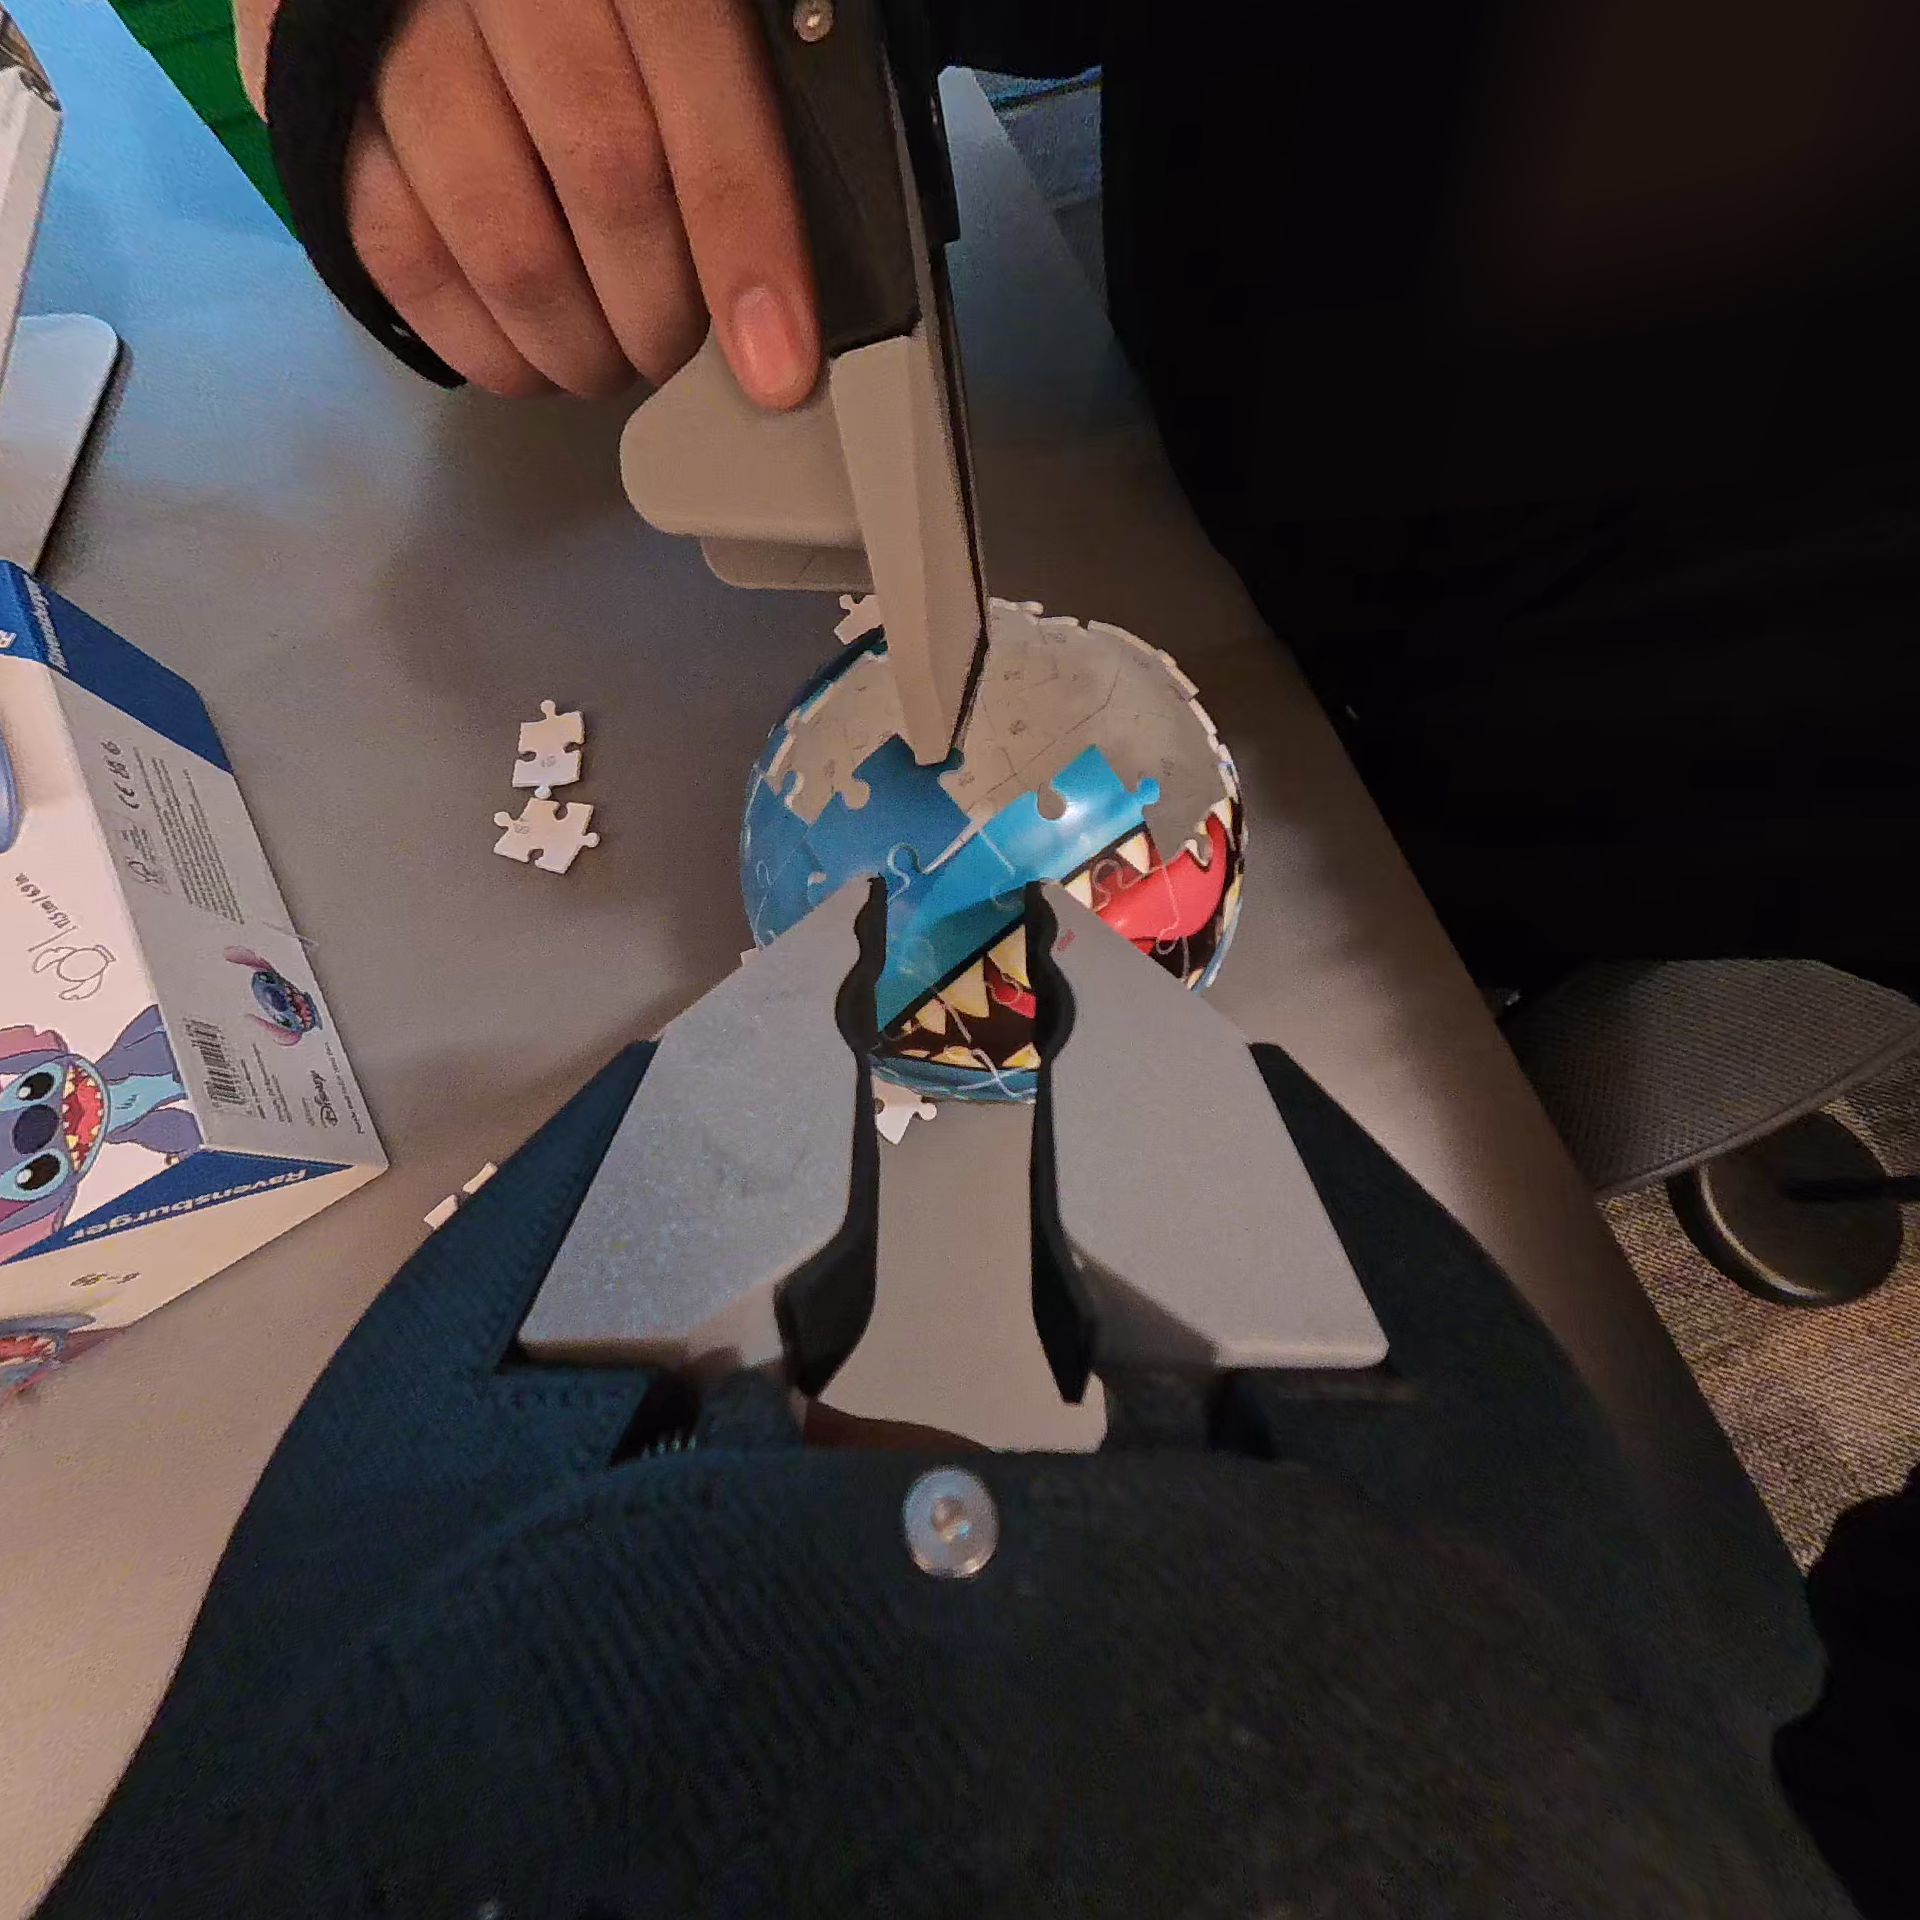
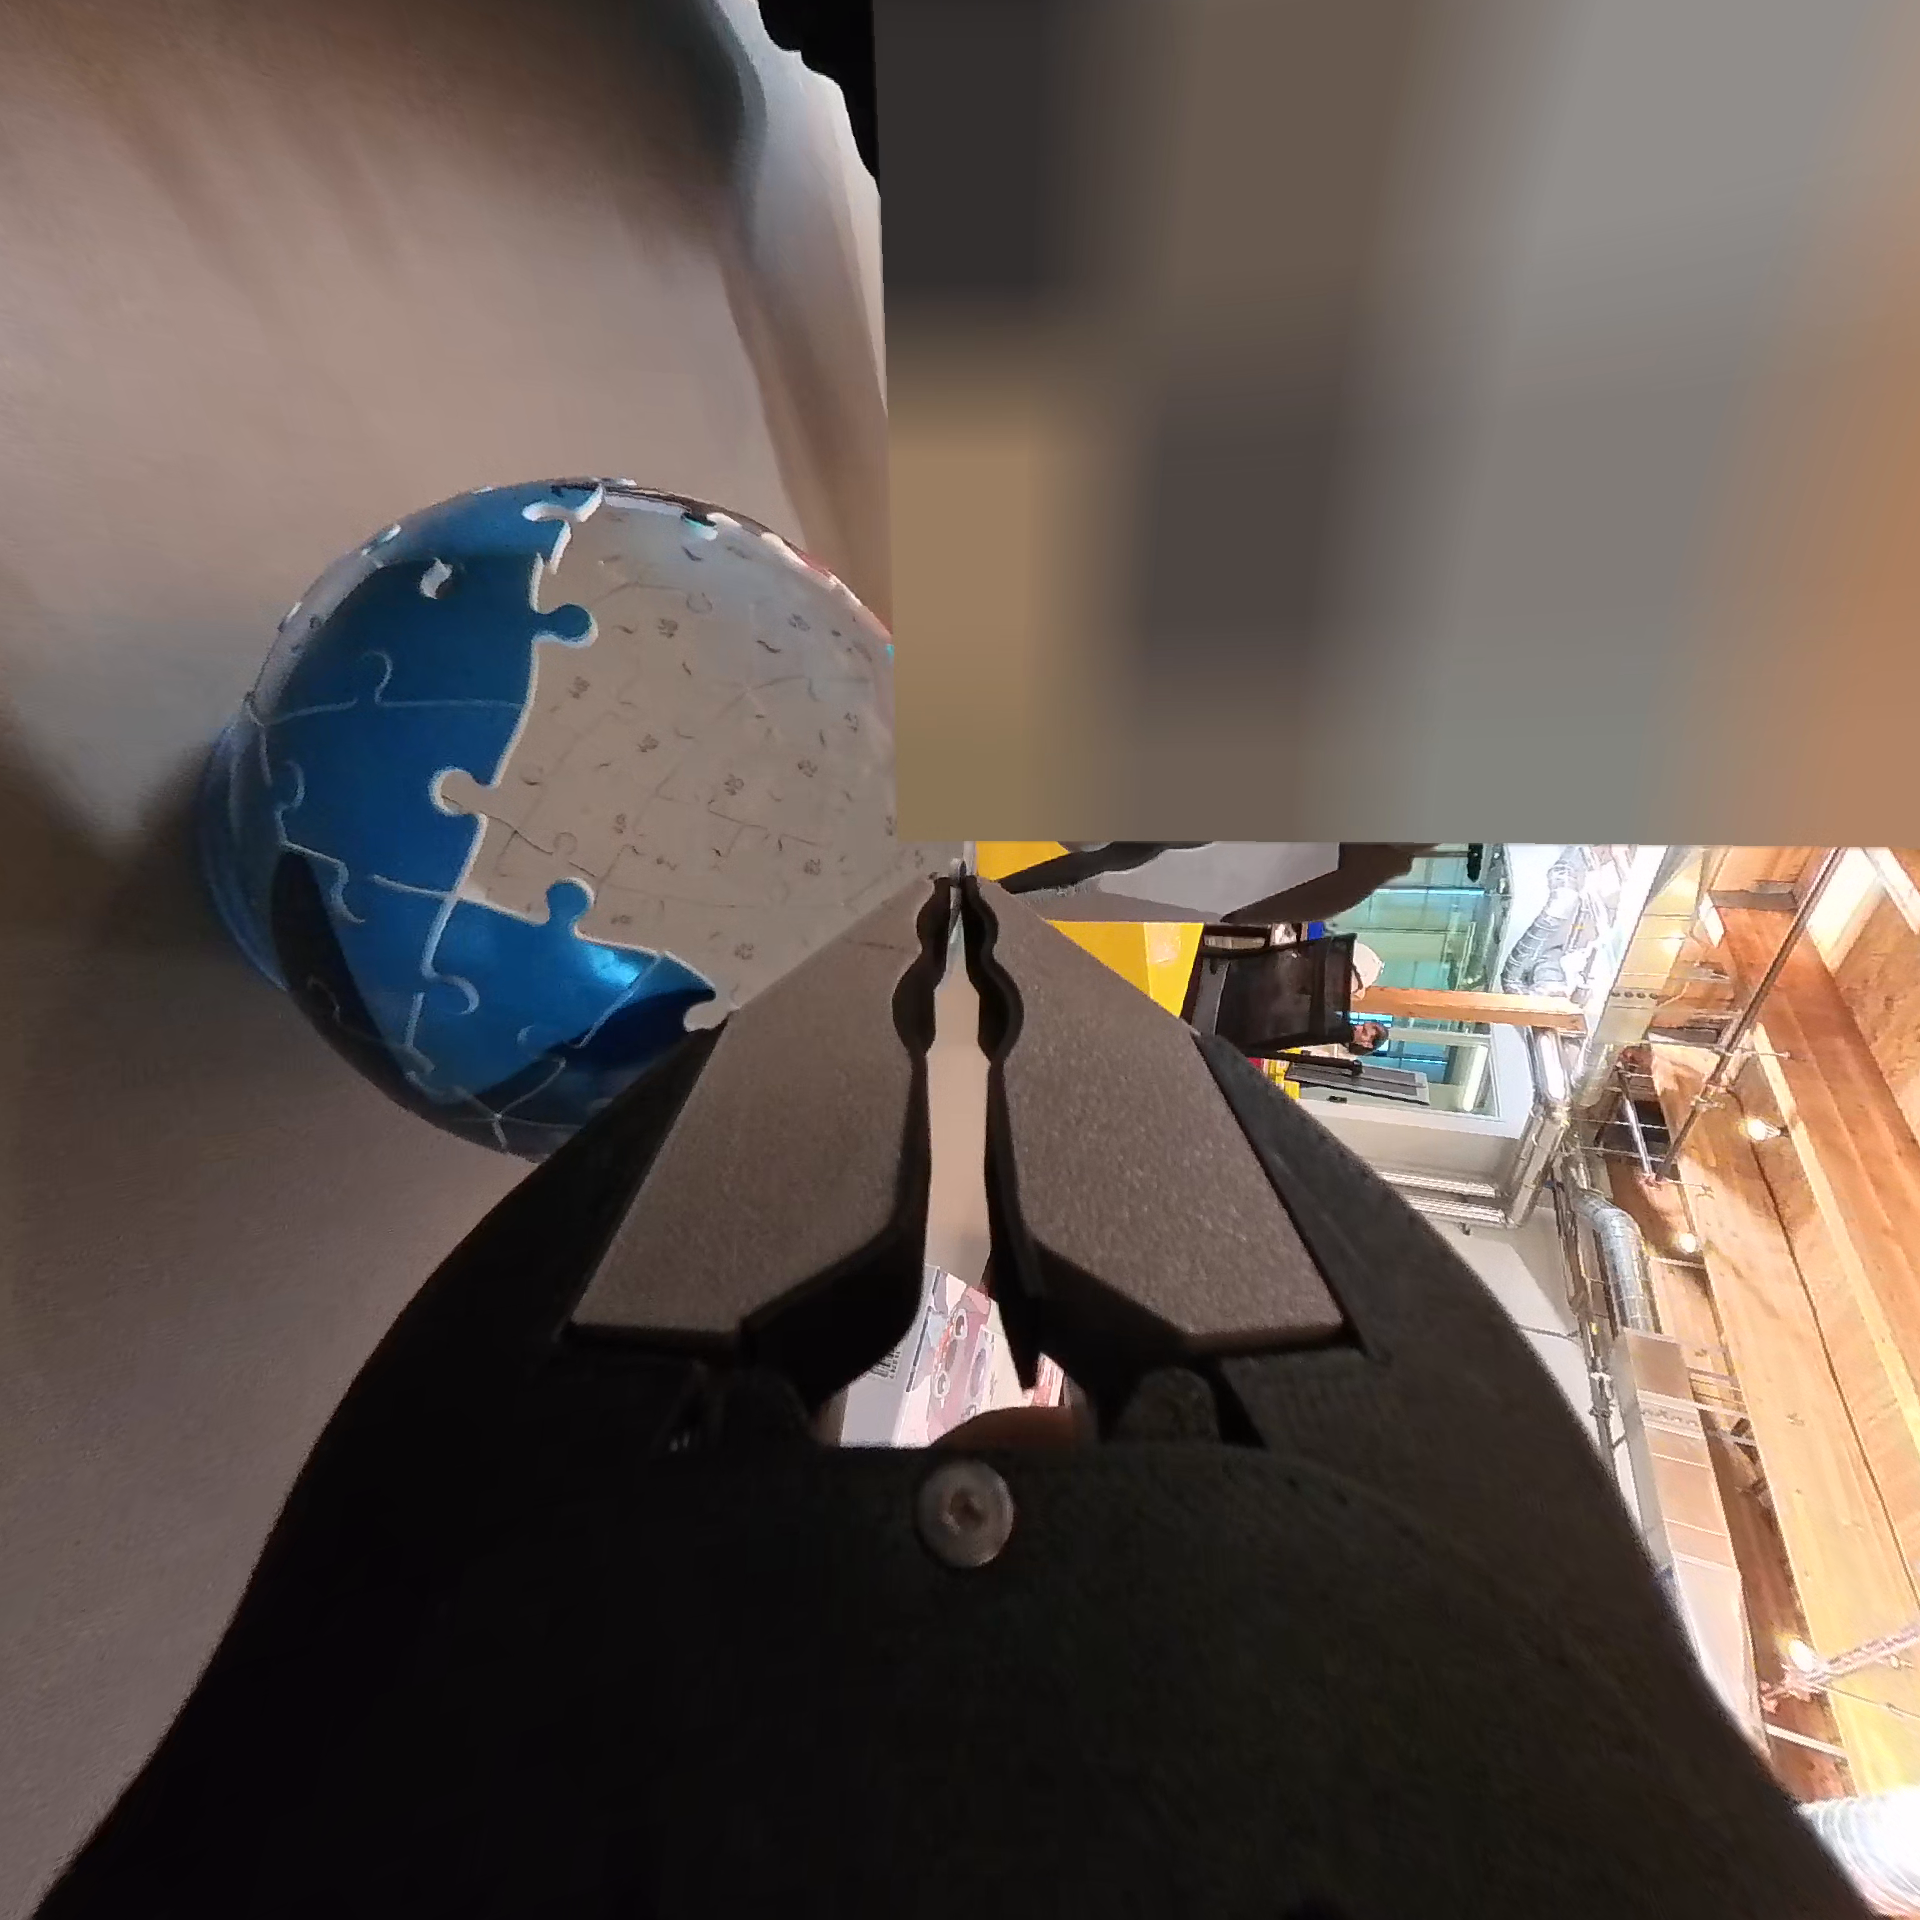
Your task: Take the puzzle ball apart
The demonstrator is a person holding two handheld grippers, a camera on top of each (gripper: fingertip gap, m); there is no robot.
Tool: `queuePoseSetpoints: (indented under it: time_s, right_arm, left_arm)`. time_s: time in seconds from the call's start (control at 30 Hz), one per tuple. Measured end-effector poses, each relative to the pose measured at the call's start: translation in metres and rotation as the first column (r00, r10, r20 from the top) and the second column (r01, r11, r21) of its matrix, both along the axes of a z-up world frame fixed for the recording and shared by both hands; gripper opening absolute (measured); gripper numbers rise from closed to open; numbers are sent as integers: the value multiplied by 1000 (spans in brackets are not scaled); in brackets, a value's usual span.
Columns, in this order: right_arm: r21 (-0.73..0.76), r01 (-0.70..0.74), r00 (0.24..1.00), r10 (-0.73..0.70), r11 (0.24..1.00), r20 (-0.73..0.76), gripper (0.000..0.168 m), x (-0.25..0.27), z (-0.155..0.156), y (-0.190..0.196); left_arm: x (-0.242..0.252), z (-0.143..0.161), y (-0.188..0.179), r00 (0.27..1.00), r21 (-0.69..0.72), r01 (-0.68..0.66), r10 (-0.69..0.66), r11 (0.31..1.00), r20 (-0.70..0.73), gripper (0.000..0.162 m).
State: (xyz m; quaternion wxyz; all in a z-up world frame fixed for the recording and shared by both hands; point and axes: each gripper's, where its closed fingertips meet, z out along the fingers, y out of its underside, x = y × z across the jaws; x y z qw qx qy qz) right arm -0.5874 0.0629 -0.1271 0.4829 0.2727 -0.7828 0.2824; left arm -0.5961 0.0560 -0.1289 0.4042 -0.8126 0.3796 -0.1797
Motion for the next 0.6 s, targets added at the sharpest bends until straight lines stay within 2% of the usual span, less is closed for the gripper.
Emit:
queuePoseSetpoints:
  time_s: [0.6]
  right_arm:
    - [29,31,999,-32,999,20,0,-2,-2,4]
  left_arm:
    - [-2,-2,0,999,-33,24,-23,999,26,29]
